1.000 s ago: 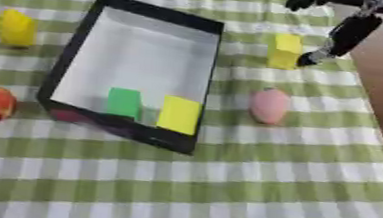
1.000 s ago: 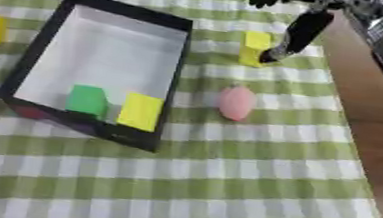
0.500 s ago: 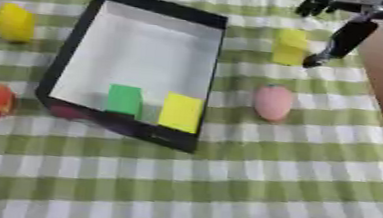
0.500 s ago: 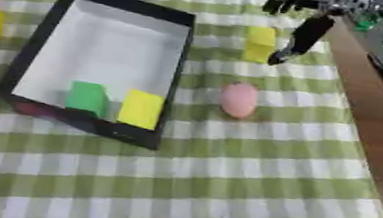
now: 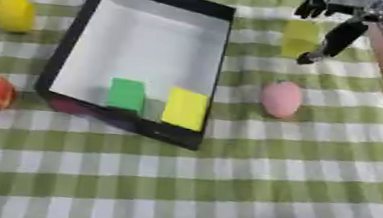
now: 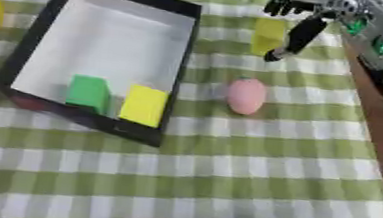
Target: Pick up objects on the table and place them in the box.
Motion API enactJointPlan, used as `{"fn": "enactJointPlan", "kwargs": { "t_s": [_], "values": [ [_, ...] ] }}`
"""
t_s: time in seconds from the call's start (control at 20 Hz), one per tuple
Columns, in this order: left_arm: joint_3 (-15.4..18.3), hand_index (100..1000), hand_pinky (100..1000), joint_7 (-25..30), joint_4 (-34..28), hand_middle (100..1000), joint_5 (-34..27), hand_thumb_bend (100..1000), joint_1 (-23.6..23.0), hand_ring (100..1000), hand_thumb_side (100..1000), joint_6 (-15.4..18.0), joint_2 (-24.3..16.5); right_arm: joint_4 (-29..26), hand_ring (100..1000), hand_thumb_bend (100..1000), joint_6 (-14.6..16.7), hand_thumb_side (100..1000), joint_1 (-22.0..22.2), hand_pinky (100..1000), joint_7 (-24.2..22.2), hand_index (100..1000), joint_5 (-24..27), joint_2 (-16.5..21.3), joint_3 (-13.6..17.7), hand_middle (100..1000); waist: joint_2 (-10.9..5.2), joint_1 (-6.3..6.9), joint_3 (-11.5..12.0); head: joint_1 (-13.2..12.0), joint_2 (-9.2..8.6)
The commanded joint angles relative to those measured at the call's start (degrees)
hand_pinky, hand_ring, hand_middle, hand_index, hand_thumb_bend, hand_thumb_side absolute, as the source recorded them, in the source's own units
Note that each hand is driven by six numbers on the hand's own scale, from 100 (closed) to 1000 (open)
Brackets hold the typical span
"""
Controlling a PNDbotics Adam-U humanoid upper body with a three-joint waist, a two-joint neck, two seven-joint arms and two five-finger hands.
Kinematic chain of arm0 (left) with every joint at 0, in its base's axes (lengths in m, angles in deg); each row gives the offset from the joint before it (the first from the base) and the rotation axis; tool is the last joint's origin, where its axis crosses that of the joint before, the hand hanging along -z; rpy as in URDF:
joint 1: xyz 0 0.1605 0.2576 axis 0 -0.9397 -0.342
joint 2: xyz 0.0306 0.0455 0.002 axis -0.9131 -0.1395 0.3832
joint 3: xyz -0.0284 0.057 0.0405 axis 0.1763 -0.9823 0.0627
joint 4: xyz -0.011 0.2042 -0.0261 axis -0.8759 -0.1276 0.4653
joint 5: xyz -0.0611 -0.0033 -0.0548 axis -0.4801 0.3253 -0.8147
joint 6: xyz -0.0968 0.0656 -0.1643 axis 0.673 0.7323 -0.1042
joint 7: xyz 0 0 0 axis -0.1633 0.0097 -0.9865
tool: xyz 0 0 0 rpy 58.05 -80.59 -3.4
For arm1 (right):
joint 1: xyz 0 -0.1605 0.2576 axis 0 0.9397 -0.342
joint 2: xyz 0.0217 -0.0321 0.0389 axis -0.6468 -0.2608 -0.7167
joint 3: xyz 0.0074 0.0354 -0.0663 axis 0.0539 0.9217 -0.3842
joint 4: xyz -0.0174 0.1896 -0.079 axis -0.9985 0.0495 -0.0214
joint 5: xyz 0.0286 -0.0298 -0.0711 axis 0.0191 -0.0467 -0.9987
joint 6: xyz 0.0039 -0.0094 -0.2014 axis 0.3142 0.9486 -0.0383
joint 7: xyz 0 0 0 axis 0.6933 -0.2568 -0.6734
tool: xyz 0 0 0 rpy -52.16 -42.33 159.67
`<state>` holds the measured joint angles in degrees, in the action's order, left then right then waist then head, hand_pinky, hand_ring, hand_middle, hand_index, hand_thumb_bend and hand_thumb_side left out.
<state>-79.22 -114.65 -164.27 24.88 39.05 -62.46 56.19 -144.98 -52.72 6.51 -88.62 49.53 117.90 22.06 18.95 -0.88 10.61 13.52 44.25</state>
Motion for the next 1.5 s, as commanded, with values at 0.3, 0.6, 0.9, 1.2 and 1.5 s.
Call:
{"fn": "enactJointPlan", "kwargs": {
  "t_s": [0.3,0.6,0.9,1.2,1.5],
  "values": [
    [0.36,890,765,-0.1,-0.85,737,-0.01,811,0.49,736,657,-0.07,-0.87,1.81,797,520,-1.57,120,-1.66,867,2.01,743,-1.21,0.33,0.86,611,-0.09,0.55,0.22,0.33,-0.13],
    [0.34,884,765,-0.16,-0.83,735,0.03,813,0.5,736,656,-0.03,-0.83,1.21,675,341,-3.19,100,-2.18,821,4.46,526,-0.78,0.03,0.77,411,-0.62,0.38,0.05,0.4,-0.13],
    [0.35,883,766,-0.22,-0.86,734,0.14,813,0.39,736,654,0.01,-0.99,-1.95,644,319,-4.78,100,-2.45,809,6.03,475,1.6,0.3,1.3,353,-1.39,0.3,-0.39,0.42,-0.13],
    [0.56,882,766,-0.45,-0.85,734,0.37,815,-0.08,735,654,0.04,-1.4,-14.32,636,331,-7.15,100,-2.89,805,4.83,474,5.89,2.99,3.49,350,-2.27,0.17,-1.15,0.25,-0.13],
    [0.47,882,766,-0.43,-0.79,735,0.57,816,-0.29,736,653,-0.05,-1.93,-31.71,628,342,-10.17,100,-6.36,799,2.79,488,9.58,4.51,2.95,358,-3.14,-0.03,-1.9,0.49,-0.13]
  ]
}}
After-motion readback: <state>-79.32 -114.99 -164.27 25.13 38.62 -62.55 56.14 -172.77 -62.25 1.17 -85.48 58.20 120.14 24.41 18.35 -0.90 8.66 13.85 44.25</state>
